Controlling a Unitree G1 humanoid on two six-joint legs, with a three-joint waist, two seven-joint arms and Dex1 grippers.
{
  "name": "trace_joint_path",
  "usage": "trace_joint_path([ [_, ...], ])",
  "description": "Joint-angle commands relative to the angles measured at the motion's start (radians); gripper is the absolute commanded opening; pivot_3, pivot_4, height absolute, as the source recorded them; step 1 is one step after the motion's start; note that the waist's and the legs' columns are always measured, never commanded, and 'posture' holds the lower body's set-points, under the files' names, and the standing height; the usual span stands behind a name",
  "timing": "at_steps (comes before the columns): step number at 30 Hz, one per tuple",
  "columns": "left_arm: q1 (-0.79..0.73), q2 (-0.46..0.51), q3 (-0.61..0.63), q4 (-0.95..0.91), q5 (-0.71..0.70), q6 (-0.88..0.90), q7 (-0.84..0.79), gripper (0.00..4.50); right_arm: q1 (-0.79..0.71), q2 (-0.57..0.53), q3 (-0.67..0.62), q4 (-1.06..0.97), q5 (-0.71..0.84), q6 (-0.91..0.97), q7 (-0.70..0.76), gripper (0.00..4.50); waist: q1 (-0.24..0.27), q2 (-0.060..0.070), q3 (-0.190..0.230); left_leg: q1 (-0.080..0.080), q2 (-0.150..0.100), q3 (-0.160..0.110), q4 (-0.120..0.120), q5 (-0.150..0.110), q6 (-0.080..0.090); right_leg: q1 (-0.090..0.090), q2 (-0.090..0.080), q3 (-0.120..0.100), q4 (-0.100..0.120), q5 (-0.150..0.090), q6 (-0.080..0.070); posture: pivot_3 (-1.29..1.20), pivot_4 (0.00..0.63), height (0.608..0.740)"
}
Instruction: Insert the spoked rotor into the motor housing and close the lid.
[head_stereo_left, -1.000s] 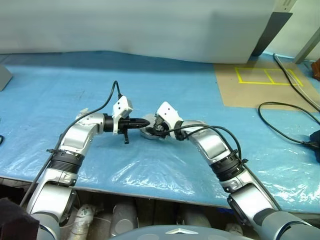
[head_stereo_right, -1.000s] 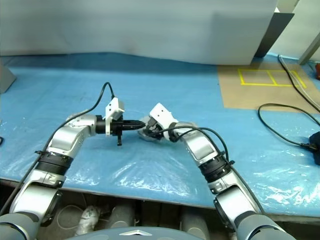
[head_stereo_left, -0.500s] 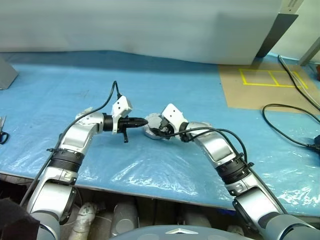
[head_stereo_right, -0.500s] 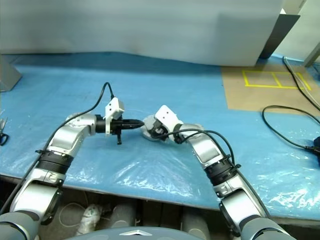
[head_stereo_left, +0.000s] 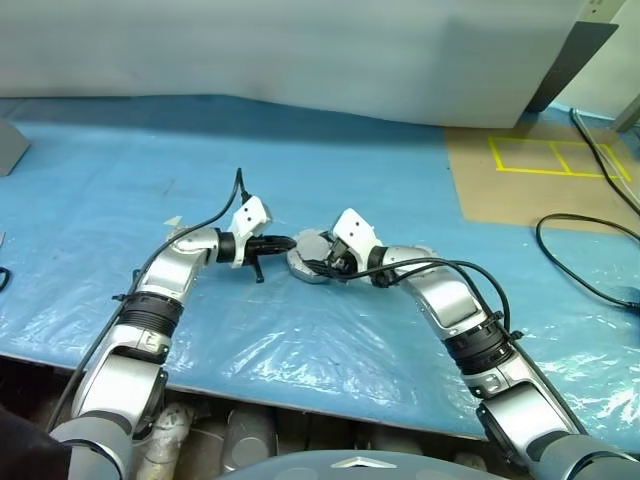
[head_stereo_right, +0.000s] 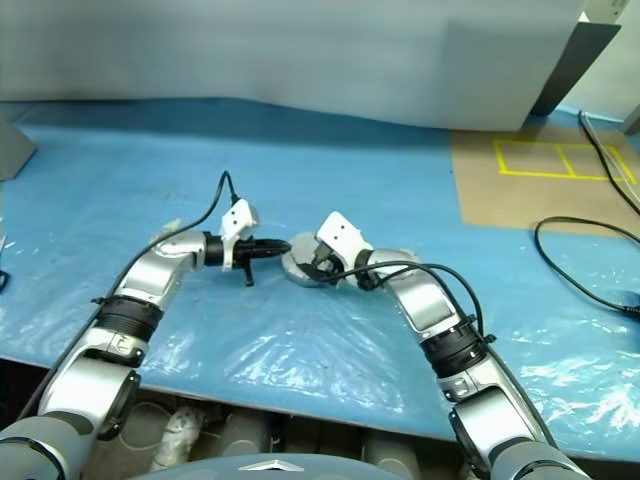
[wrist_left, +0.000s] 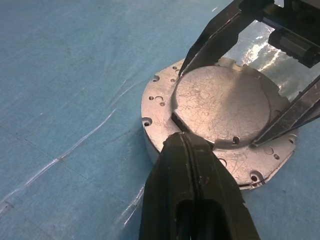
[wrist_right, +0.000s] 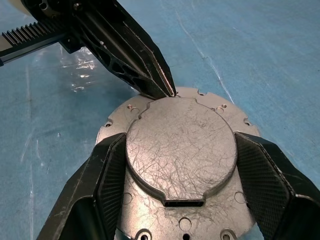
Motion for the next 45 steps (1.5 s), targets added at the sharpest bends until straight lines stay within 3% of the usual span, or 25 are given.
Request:
trace_joint_path([
  [1,-0.012,-0.007,-0.018,0.004,0.01,-0.012,-0.02,0.0,0.08,-0.05,0.038,0.086,-0.065,0.108,-0.022,2.96,0.002,0.0,0.0,0.0,0.0,0.0,0.0,0.0,0.0,0.0,0.0,0.0,0.0,0.0,0.0,0.0,0.15,0.74],
  [4,-0.01,-0.007,-0.026,0.009,0.016,-0.017,-0.033,0.0,0.09,-0.057,0.041,0.077,-0.063,0.08,-0.016,2.96,0.004,0.0,0.0,0.0,-0.001,0.0,0.0,0.0,0.0,0.002,-0.001,0.0,0.0,-0.001,0.001,0.0,0.15,0.74],
  [8,-0.006,-0.01,-0.036,0.005,0.026,-0.023,-0.04,0.0,0.1,-0.057,0.039,0.05,-0.058,0.058,-0.013,4.35,0.005,-0.001,-0.001,0.0,-0.001,0.0,0.0,0.0,0.0,0.003,-0.001,0.0,-0.001,-0.002,0.002,0.0,0.15,0.74],
  [9,-0.006,-0.011,-0.037,0.004,0.028,-0.022,-0.041,0.0,0.099,-0.061,0.043,0.041,-0.063,0.062,-0.013,4.46,0.005,-0.001,-0.001,0.0,-0.001,0.0,0.0,0.0,0.0,0.003,-0.001,0.0,-0.001,-0.002,0.003,0.0,0.15,0.74],
  [15,-0.008,-0.015,-0.043,0.006,0.038,-0.019,-0.042,0.0,0.105,-0.087,0.014,-0.037,-0.044,-0.041,0.019,4.46,0.007,-0.001,-0.001,-0.002,-0.001,0.0,0.0,0.0,0.0,0.002,-0.002,0.0,-0.001,-0.002,0.003,0.0,0.15,0.74],
  [23,-0.004,-0.014,-0.048,0.012,0.042,-0.02,-0.045,0.0,0.092,-0.037,-0.171,-0.133,0.12,-0.05,0.02,4.46,0.007,-0.001,-0.001,-0.01,-0.001,0.0,0.003,0.0,0.0,-0.004,-0.002,-0.002,0.0,-0.002,0.003,0.0,0.15,0.74],
  [28,0.003,-0.015,-0.049,0.005,0.041,-0.017,-0.045,0.0,0.083,0.002,-0.36,-0.154,0.314,0.193,-0.021,4.46,0.006,-0.001,-0.001,-0.014,-0.001,0.0,0.003,0.0,0.0,-0.008,-0.001,-0.003,0.001,-0.001,0.004,0.0,0.15,0.74],
  [34,0.007,-0.016,-0.048,0.007,0.042,-0.021,-0.041,0.0,0.129,-0.038,-0.483,-0.088,0.467,0.516,-0.027,4.46,0.007,-0.001,-0.001,-0.014,-0.001,0.001,0.004,0.0,0.0,-0.006,-0.001,-0.004,0.001,-0.002,0.003,0.0,0.15,0.74],
  [38,0.007,-0.016,-0.047,0.008,0.042,-0.022,-0.041,0.0,0.132,-0.047,-0.491,-0.096,0.497,0.561,-0.035,4.46,0.006,0.0,-0.001,-0.014,0.0,0.001,0.004,0.0,0.0,-0.006,-0.001,-0.005,0.002,-0.002,0.003,0.0,0.15,0.74],
  [45,-0.008,-0.006,-0.027,0.019,0.019,-0.022,-0.06,0.0,0.136,0.054,-0.489,-0.082,0.546,0.6,-0.079,4.46,0.006,0.0,-0.001,-0.013,0.0,0.001,0.005,0.0,0.0,-0.005,-0.001,-0.006,0.002,-0.002,0.003,0.0,0.15,0.74],
])
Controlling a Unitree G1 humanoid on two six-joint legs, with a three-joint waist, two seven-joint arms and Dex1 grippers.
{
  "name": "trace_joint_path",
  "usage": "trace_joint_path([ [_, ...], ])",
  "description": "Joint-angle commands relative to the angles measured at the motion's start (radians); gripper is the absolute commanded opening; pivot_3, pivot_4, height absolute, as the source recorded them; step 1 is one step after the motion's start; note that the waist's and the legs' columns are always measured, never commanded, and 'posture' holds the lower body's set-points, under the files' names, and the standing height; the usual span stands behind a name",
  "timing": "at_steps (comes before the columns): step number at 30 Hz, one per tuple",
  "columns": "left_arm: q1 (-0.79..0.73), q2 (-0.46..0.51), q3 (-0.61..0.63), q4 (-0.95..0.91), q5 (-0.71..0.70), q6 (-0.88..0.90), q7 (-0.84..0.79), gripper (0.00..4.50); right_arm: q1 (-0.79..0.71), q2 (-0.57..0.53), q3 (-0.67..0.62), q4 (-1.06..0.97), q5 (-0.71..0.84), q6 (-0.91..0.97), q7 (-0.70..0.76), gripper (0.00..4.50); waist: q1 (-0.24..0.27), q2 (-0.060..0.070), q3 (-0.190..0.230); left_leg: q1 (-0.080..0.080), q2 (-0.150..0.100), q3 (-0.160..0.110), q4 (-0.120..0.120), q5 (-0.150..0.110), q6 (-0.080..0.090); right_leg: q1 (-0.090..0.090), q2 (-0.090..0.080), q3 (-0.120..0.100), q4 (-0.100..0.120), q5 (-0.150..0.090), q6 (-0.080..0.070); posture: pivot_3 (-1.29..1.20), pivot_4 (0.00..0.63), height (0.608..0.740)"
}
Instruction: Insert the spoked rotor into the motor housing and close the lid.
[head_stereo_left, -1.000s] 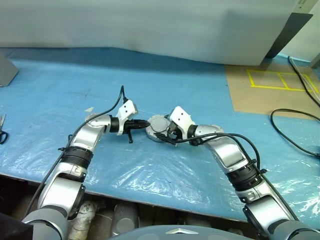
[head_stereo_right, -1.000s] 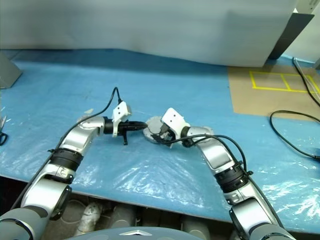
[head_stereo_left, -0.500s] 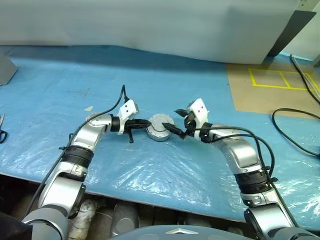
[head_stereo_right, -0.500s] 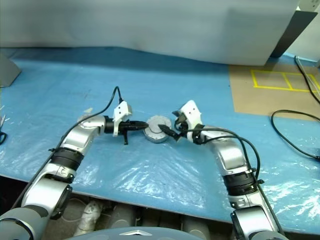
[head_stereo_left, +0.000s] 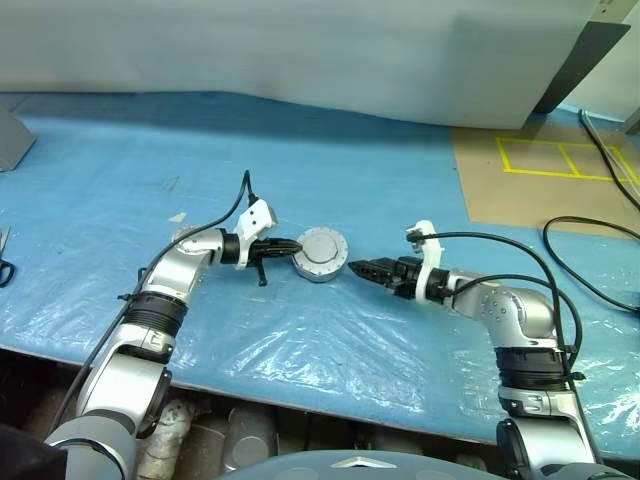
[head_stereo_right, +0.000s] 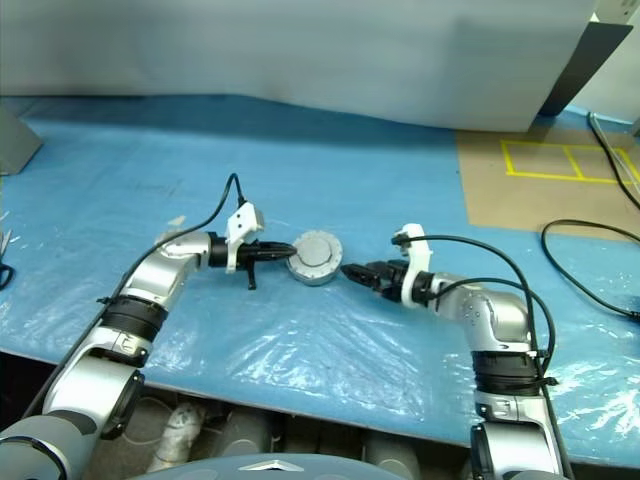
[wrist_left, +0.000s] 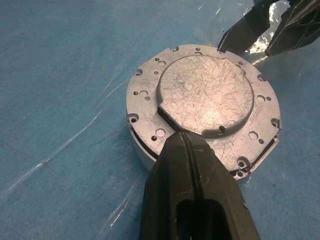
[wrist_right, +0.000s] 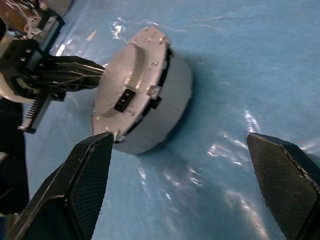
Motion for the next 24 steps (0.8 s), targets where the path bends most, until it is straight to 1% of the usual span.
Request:
trace_joint_path([
  [1,-0.01,0.011,0.018,-0.013,-0.042,0.053,-0.048,0.0,-0.015,0.028,-0.008,-0.026,0.029,-0.019,-0.02,4.46,-0.001,0.0,0.0,0.0,0.0,0.0,0.0,0.0,0.0,0.0,0.0,0.0,0.0,0.0,0.0,0.0,0.15,0.74],
  [3,-0.021,0.033,0.056,-0.035,-0.105,0.104,-0.106,0.0,-0.021,0.022,-0.011,-0.071,0.039,-0.061,0.002,4.46,-0.002,0.0,0.001,-0.001,0.0,0.0,0.0,0.0,0.0,-0.001,0.0,0.0,0.0,0.0,0.0,0.0,0.15,0.74],
  [5,-0.03,0.056,0.08,-0.048,-0.145,0.149,-0.144,0.0,-0.019,0.008,-0.008,-0.114,0.056,-0.072,0.025,4.46,-0.002,0.0,0.001,-0.005,0.0,0.0,0.001,0.0,0.0,-0.006,0.0,0.0,0.002,0.0,0.0,0.0,0.15,0.74],
  [7,-0.034,0.074,0.094,-0.065,-0.178,0.194,-0.174,0.0,-0.015,-0.011,0.001,-0.141,0.064,-0.081,0.042,4.46,-0.002,-0.001,0.002,-0.01,0.0,0.0,0.003,0.0,0.0,-0.011,0.001,-0.001,0.004,0.003,0.003,0.0,0.15,0.74],
  [9,-0.034,0.093,0.102,-0.084,-0.198,0.222,-0.201,0.0,-0.009,-0.037,0.021,-0.165,0.056,-0.1,0.057,4.46,-0.002,-0.001,0.002,-0.013,0.0,0.0,0.004,0.0,0.0,-0.013,0.001,-0.003,0.008,0.003,0.003,0.0,0.15,0.74],
  [12,-0.039,0.104,0.116,-0.087,-0.21,0.234,-0.198,0.0,-0.009,-0.06,0.033,-0.189,0.045,-0.14,0.063,4.46,-0.002,-0.001,0.002,-0.012,0.0,0.0,0.004,0.0,-0.001,-0.014,0.001,-0.005,0.011,0.001,0.0,0.0,0.15,0.74],
  [14,-0.05,0.102,0.136,-0.077,-0.221,0.244,-0.182,0.0,-0.028,-0.075,0.09,-0.221,-0.017,-0.215,0.056,4.46,-0.002,0.0,0.003,-0.012,0.001,0.0,0.005,0.0,-0.001,-0.014,0.001,-0.005,0.013,0.0,-0.001,0.0,0.15,0.74],
  [15,-0.056,0.099,0.147,-0.072,-0.228,0.25,-0.169,0.0,-0.04,-0.086,0.142,-0.23,-0.07,-0.263,0.049,4.46,-0.004,-0.001,0.003,-0.012,0.001,-0.001,0.006,0.0,-0.001,-0.014,0.001,-0.005,0.014,0.0,-0.001,0.0,0.15,0.74],
  [17,-0.062,0.092,0.161,-0.071,-0.239,0.268,-0.15,0.0,-0.057,-0.101,0.245,-0.209,-0.192,-0.368,0.029,4.46,-0.009,-0.001,0.005,-0.012,0.001,-0.001,0.008,0.0,-0.001,-0.014,0.001,-0.005,0.016,0.0,-0.001,0.0,0.15,0.74],
  [20,-0.044,0.09,0.148,-0.108,-0.242,0.288,-0.148,0.0,-0.075,-0.124,0.393,-0.132,-0.359,-0.545,0.045,4.46,-0.009,-0.001,0.005,-0.011,0.001,-0.001,0.01,0.0,-0.001,-0.014,0.001,-0.005,0.017,0.0,-0.001,0.0,0.15,0.74],
  [22,-0.025,0.09,0.135,-0.141,-0.239,0.293,-0.149,0.0,-0.095,-0.115,0.424,-0.087,-0.407,-0.621,0.046,4.46,-0.009,-0.002,0.005,-0.012,0.001,-0.001,0.011,0.0,-0.001,-0.014,0.001,-0.005,0.017,0.0,-0.001,0.0,0.15,0.74],
  [24,-0.013,0.089,0.132,-0.159,-0.236,0.296,-0.144,0.0,-0.117,-0.103,0.432,-0.069,-0.412,-0.651,0.066,4.46,-0.009,-0.003,0.006,-0.013,0.001,-0.001,0.011,0.0,-0.001,-0.014,0.001,-0.005,0.017,0.0,-0.001,0.0,0.15,0.74],
])
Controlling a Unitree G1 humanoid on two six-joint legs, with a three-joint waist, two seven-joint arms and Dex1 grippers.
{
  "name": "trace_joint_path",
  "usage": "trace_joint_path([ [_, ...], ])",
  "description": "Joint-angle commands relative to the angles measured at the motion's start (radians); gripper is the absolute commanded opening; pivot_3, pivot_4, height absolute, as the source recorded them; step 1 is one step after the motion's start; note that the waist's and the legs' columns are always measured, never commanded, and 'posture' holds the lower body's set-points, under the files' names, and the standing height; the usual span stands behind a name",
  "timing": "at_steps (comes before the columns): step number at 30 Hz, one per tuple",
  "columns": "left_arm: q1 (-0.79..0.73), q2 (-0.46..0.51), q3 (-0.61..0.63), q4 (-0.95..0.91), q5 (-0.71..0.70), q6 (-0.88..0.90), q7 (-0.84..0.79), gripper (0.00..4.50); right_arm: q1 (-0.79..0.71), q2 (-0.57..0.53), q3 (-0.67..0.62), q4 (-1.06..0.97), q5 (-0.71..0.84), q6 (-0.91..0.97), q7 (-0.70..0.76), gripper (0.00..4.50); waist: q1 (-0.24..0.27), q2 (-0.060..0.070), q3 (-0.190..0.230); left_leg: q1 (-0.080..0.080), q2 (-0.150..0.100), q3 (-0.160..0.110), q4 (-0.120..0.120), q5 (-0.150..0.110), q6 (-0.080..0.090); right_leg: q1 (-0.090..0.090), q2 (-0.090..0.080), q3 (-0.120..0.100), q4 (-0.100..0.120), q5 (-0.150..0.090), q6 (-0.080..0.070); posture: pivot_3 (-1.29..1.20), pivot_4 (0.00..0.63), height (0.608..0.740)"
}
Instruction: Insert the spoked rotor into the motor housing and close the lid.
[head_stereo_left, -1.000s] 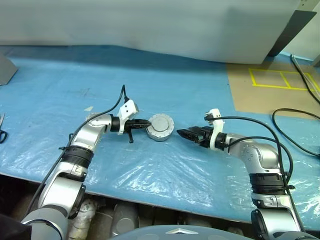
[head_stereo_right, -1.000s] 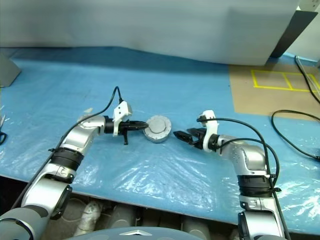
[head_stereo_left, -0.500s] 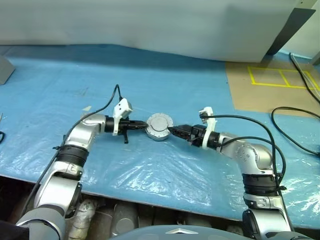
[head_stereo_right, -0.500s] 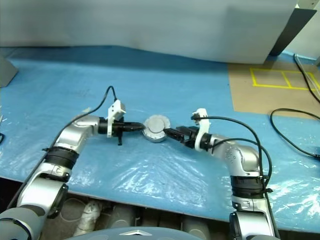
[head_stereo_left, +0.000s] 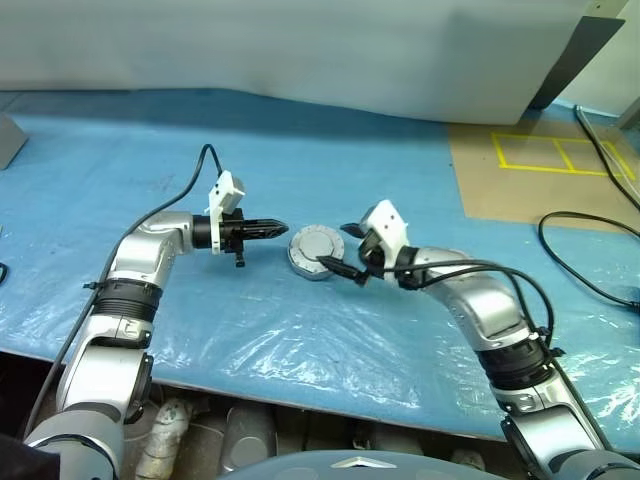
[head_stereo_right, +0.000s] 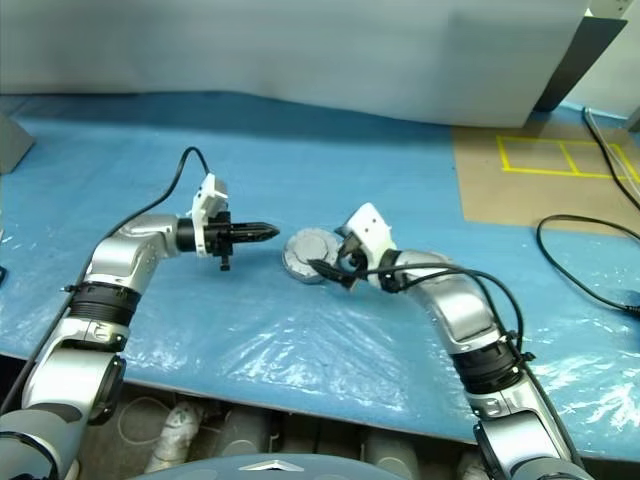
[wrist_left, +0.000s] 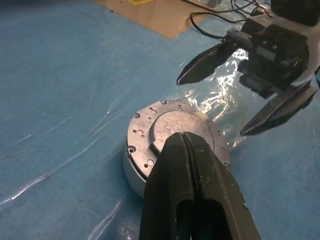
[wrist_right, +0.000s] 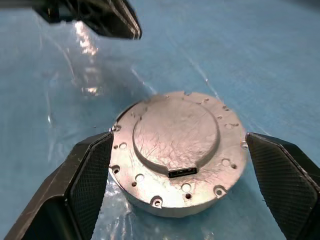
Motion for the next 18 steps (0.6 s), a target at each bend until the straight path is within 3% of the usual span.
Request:
trace_joint_path([
  [1,0.01,0.003,0.003,-0.056,-0.015,0.011,0.008,0.0,-0.051,0.011,0.014,0.019,-0.04,-0.092,0.029,4.46,0.0,-0.001,0.001,0.0,0.0,0.0,0.0,0.0,0.0,0.0,0.0,0.0,0.0,0.0,0.0,0.0,0.15,0.74],
  [10,0.026,0.008,0.008,-0.059,-0.003,-0.006,0.034,0.0,-0.064,0.047,0.069,0.152,-0.158,-0.213,0.031,4.46,-0.01,-0.003,0.002,-0.001,0.0,-0.001,0.001,0.0,0.0,0.0,0.001,-0.001,0.001,0.0,0.0,0.0,0.15,0.74],
  [16,0.03,0.007,0.005,-0.049,0.004,-0.02,0.041,0.0,-0.055,0.053,0.059,0.182,-0.173,-0.237,0.045,2.94,-0.017,-0.003,0.002,0.0,0.0,-0.001,0.003,0.0,0.0,0.001,0.001,-0.001,0.002,0.0,0.0,0.0,0.15,0.74],
  [18,0.028,0.005,0.003,-0.044,0.006,-0.024,0.043,0.0,-0.06,0.06,0.051,0.181,-0.169,-0.229,0.045,2.94,-0.017,-0.003,0.002,0.0,0.0,-0.001,0.003,0.0,0.0,0.001,0.001,0.0,0.002,-0.001,-0.002,0.0,0.15,0.74],
])
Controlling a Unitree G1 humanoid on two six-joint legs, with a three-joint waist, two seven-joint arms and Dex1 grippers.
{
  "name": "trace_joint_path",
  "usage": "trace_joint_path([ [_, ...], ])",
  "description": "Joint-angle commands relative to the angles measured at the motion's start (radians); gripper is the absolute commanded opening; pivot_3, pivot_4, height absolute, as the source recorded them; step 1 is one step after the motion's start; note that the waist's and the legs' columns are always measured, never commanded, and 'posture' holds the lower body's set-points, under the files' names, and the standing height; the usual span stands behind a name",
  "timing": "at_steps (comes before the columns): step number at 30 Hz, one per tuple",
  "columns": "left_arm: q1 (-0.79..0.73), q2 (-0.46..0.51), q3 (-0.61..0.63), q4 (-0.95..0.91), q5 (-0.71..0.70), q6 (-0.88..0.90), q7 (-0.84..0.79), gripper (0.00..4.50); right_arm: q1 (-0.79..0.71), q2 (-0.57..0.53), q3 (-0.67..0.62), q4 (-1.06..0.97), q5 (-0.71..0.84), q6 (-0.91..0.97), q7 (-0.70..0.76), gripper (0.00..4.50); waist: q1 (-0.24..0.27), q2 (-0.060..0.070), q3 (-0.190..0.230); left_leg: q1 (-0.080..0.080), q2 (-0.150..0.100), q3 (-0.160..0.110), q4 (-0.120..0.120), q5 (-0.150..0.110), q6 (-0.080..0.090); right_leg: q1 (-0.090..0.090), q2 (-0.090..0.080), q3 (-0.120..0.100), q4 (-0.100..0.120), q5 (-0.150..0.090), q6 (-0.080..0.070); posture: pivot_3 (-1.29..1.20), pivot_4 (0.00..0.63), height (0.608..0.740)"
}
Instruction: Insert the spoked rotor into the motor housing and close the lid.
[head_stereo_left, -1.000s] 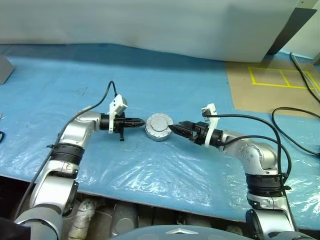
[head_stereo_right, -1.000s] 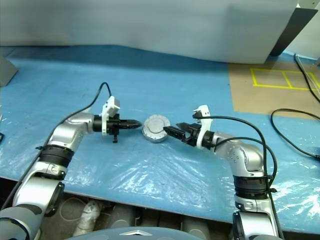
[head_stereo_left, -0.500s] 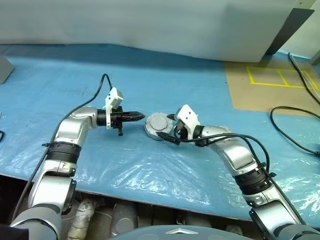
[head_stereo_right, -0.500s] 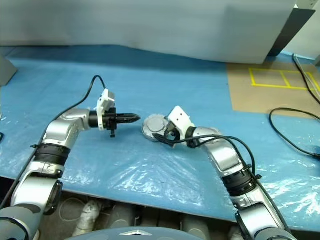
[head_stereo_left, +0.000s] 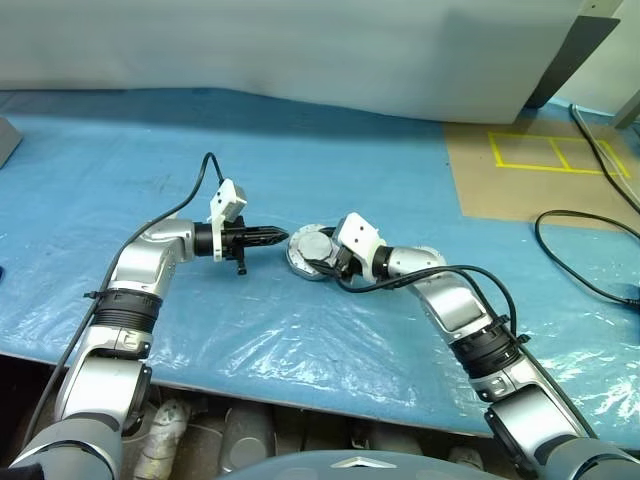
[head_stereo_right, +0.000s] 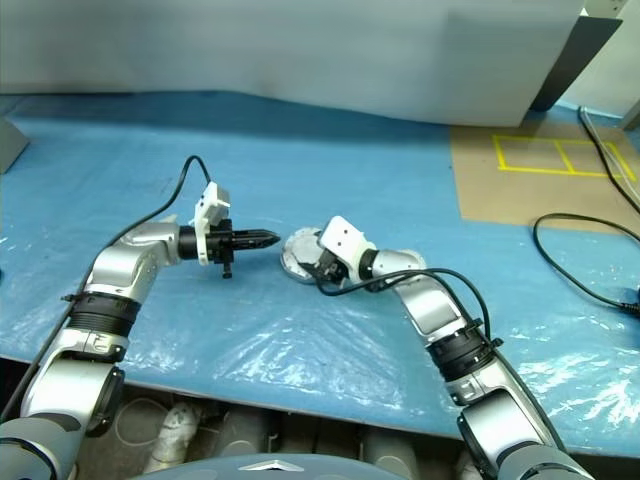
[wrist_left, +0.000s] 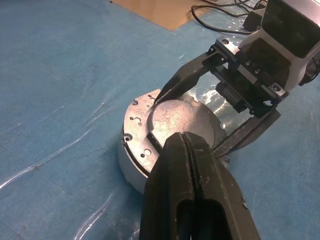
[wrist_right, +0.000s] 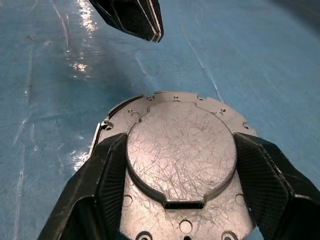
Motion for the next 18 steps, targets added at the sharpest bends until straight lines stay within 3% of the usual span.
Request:
trace_joint_path([
  [1,-0.006,0.004,0.003,-0.015,0.001,-0.021,0.004,0.0,-0.005,0.017,-0.027,-0.001,0.015,0.037,0.004,2.94,0.0,0.0,0.0,0.0,0.0,0.0,0.0,0.0,0.0,0.0,0.0,0.0,0.0,0.0,-0.001,0.0,0.15,0.74],
  [9,-0.013,-0.006,-0.003,0.011,0.016,-0.045,0.009,0.0,-0.055,0.106,-0.165,-0.087,0.222,0.342,0.024,2.94,-0.002,0.0,0.0,0.0,0.001,0.0,0.001,0.0,0.0,0.0,0.0,0.0,0.001,0.0,-0.002,0.0,0.15,0.74],
  [18,-0.008,-0.013,-0.015,0.023,0.022,-0.058,0.012,0.0,-0.034,0.087,-0.095,-0.072,0.138,0.318,-0.001,2.94,-0.003,0.0,0.0,0.0,0.001,0.0,0.0,0.0,0.0,0.0,0.0,-0.001,0.001,0.0,-0.001,0.0,0.15,0.74],
])
